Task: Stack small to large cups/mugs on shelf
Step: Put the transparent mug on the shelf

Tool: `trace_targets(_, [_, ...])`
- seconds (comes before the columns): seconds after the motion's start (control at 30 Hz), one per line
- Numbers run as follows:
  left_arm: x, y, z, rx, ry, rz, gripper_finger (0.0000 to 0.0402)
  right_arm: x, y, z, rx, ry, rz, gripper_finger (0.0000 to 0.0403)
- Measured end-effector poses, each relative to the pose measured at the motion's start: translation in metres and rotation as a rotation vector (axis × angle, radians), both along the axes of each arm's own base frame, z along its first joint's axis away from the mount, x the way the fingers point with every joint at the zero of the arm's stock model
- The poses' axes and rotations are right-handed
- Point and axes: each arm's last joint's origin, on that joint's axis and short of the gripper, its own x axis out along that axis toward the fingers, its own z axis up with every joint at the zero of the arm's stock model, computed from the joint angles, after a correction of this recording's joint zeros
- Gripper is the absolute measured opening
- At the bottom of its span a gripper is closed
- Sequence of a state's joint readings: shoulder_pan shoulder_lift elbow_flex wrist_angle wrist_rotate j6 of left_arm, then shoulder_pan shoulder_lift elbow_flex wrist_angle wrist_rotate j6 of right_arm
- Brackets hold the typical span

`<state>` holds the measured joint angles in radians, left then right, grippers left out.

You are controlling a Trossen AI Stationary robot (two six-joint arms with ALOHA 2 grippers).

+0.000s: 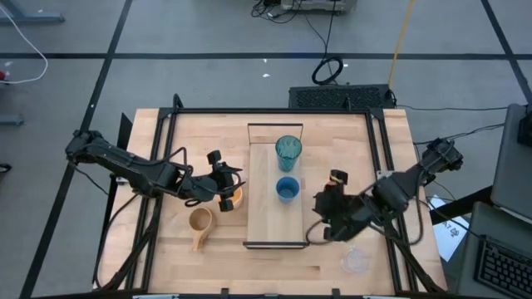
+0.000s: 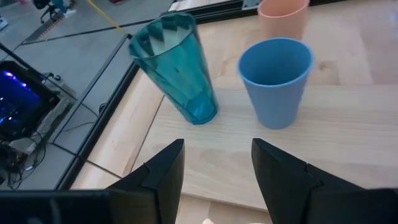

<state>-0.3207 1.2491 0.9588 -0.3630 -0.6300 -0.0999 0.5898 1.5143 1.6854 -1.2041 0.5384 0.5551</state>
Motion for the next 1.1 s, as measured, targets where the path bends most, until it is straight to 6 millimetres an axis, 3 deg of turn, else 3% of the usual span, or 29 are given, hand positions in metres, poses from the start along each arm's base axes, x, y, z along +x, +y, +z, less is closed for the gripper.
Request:
trace_targets(0.2, [-0.004, -0.011, 0.001, -0.021, -0.011, -0.033, 0.0189, -0.005, 0.016, -0.011, -0.134, -0.089, 0.012, 0.0148])
trace_targets(0.77, [-0.013, -0.033, 0.002, -0.046, -0.048, -0.045, 0.0189, 0.001, 0.024, -0.071, -0.138, -0.089, 0.011, 0.0148])
trace_targets(1.1, [-0.017, -0.04, 0.002, -0.027, -0.061, -0.045, 0.0189, -0.014, 0.025, -0.079, -0.105, -0.049, -0.069, 0.0148])
